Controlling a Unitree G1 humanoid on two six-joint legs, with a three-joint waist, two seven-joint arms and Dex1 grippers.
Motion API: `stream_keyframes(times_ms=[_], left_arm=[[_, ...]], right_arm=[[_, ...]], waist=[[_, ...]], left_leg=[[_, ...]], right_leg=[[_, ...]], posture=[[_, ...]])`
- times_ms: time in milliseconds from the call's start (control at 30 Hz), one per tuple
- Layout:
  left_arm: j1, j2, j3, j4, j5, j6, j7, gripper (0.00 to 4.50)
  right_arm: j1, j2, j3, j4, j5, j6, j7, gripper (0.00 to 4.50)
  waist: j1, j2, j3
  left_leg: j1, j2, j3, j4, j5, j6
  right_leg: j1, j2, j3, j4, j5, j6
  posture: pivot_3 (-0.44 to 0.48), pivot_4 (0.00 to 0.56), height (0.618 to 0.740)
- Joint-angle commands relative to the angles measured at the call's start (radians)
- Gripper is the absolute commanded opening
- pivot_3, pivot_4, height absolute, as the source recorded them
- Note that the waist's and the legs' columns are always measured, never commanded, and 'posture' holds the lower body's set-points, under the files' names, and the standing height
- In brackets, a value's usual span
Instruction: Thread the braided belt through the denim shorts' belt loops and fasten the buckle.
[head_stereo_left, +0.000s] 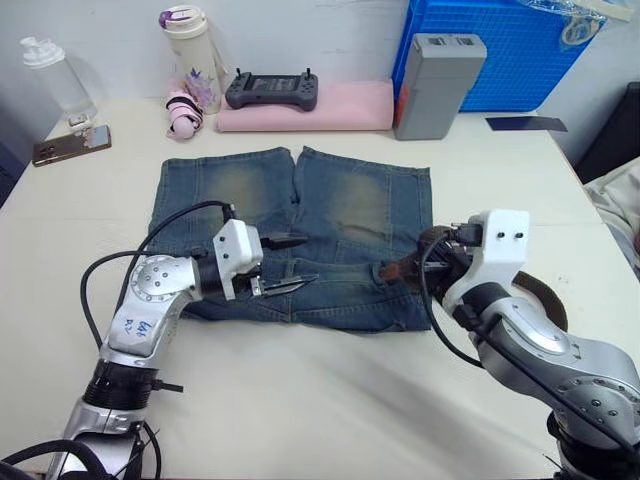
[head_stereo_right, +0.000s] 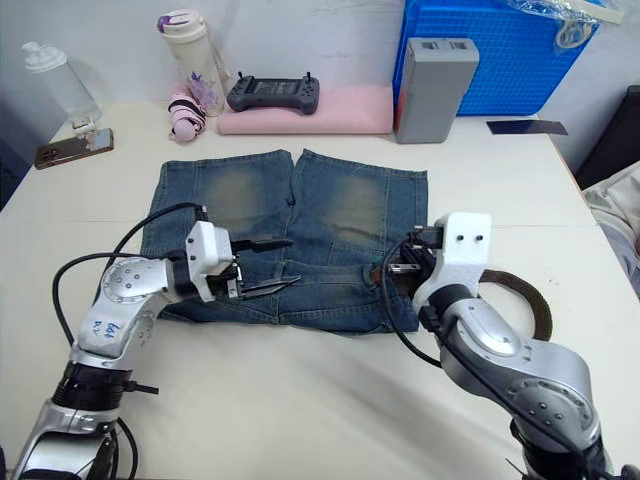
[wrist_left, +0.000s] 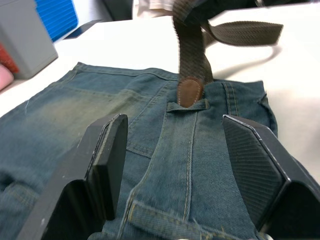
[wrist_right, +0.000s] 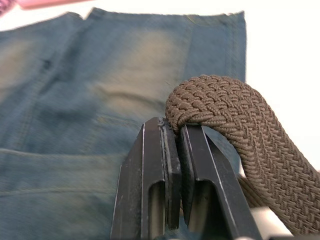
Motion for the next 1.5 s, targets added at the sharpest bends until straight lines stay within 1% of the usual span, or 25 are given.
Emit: stream_keyframes(times_ms=[33,200,367,467,533,667,767,967,1033,1133,1233,1333,1433,1500], left_arm=[[0.012,0.001,0.021,-0.068,-0.038,0.045,0.014,3.29],[0.02,0.001,0.026,-0.087,-0.045,0.075,0.026,3.29],[0.027,-0.002,0.031,-0.092,-0.059,0.095,0.029,3.29],[0.027,-0.003,0.033,-0.078,-0.057,0.091,0.027,3.29],[0.027,0.006,0.018,-0.056,-0.025,0.057,0.014,3.29],[0.006,0.014,-0.027,-0.009,0.057,-0.048,-0.012,3.29],[-0.035,0.041,-0.076,0.101,0.188,-0.255,-0.051,3.29],[-0.187,0.024,-0.147,0.355,0.307,-0.559,-0.094,3.29],[-0.267,0.011,-0.179,0.491,0.346,-0.676,-0.123,3.29],[-0.367,-0.014,-0.204,0.66,0.388,-0.799,-0.135,3.29],[-0.475,-0.039,-0.237,0.855,0.436,-0.964,-0.143,3.29],[-0.543,-0.072,-0.246,1.001,0.431,-1.064,-0.174,3.29],[-0.564,-0.111,-0.232,1.051,0.36,-1.091,-0.251,3.29],[-0.568,-0.127,-0.227,1.065,0.336,-1.111,-0.283,3.29]], right_arm=[[0.032,0.043,-0.01,0.034,-0.003,-0.037,0.024,0.0],[0.039,0.144,0.014,0.117,-0.015,-0.075,0.075,0.0],[0.028,0.244,0.012,0.205,-0.027,-0.119,0.165,0.0],[0.028,0.258,0.013,0.224,-0.027,-0.106,0.219,0.0],[0.028,0.263,0.02,0.233,-0.02,-0.095,0.253,0.0],[0.043,0.28,0.022,0.26,-0.029,-0.09,0.269,0.0],[0.059,0.272,0.032,0.274,-0.049,-0.072,0.282,0.0],[0.077,0.261,0.068,0.319,-0.122,-0.043,0.315,0.0],[0.081,0.259,0.068,0.346,-0.15,-0.045,0.331,0.0],[0.084,0.249,0.049,0.372,-0.175,-0.051,0.356,0.0],[0.08,0.255,0.027,0.383,-0.21,-0.059,0.378,0.0],[0.081,0.271,0.018,0.376,-0.233,-0.06,0.389,0.0],[0.088,0.291,0.021,0.362,-0.257,-0.061,0.388,0.0],[0.095,0.311,0.022,0.355,-0.27,-0.065,0.387,0.0]], waist=[[0.0,0.0,0.0],[-0.008,0.0,0.0],[-0.018,0.0,0.0],[-0.019,0.0,0.0],[-0.019,0.0,0.0],[-0.019,0.0,0.0],[-0.018,0.0,0.0],[-0.018,0.0,0.0],[-0.018,-0.001,-0.001],[-0.016,-0.002,-0.002],[-0.016,-0.007,-0.005],[-0.016,-0.01,-0.007],[-0.016,-0.012,-0.008],[-0.016,-0.012,-0.008]], left_leg=[[0.0,0.0,0.0,0.0,0.0,0.0],[0.001,0.0,0.0,0.0,0.001,-0.001],[0.001,0.0,0.0,0.0,0.001,-0.001],[0.001,0.0,0.0,0.0,0.001,-0.001],[0.001,0.0,0.0,0.0,0.001,-0.001],[0.001,0.0,0.0,0.0,0.001,-0.001],[0.001,0.0,0.0,0.0,0.001,-0.001],[0.001,0.0,0.0,0.0,0.001,-0.001],[0.001,0.0,0.0,0.0,0.001,-0.001],[0.001,0.0,0.0,0.0,0.001,-0.001],[0.001,0.0,0.001,0.0,0.001,0.0],[0.001,-0.001,0.001,0.0,0.001,0.001],[0.001,-0.001,0.001,0.0,0.001,0.001],[0.001,-0.001,0.001,0.0,0.001,0.001]], right_leg=[[0.0,0.0,0.0,0.0,0.0,0.0],[0.0,0.001,0.0,0.001,0.0,0.0],[0.0,0.001,0.0,0.001,0.0,0.0],[0.0,0.001,0.0,0.002,0.0,0.0],[0.0,0.001,0.0,0.001,0.0,0.0],[0.0,0.001,0.0,0.001,0.0,0.0],[0.0,0.001,0.0,0.002,0.0,0.0],[0.0,0.001,0.0,0.002,0.0,0.0],[0.0,0.001,0.001,0.002,0.0,0.0],[0.0,0.0,0.0,0.002,0.0,0.0],[0.0,0.0,0.0,0.002,0.0,0.0],[0.0,0.0,-0.002,0.002,0.0,0.0],[0.0,0.0,-0.002,0.002,0.0,0.0],[0.0,0.0,-0.002,0.002,0.0,0.0]], posture=[[0.0,0.15,0.712],[0.0,0.15,0.712],[0.0,0.15,0.712],[0.0,0.15,0.712],[0.0,0.15,0.712],[0.0,0.15,0.712],[0.0,0.15,0.712],[0.0,0.15,0.712],[0.0,0.15,0.712],[0.0,0.15,0.712],[0.0,0.15,0.712],[0.0,0.15,0.712],[0.0,0.15,0.712],[0.0,0.15,0.712]])
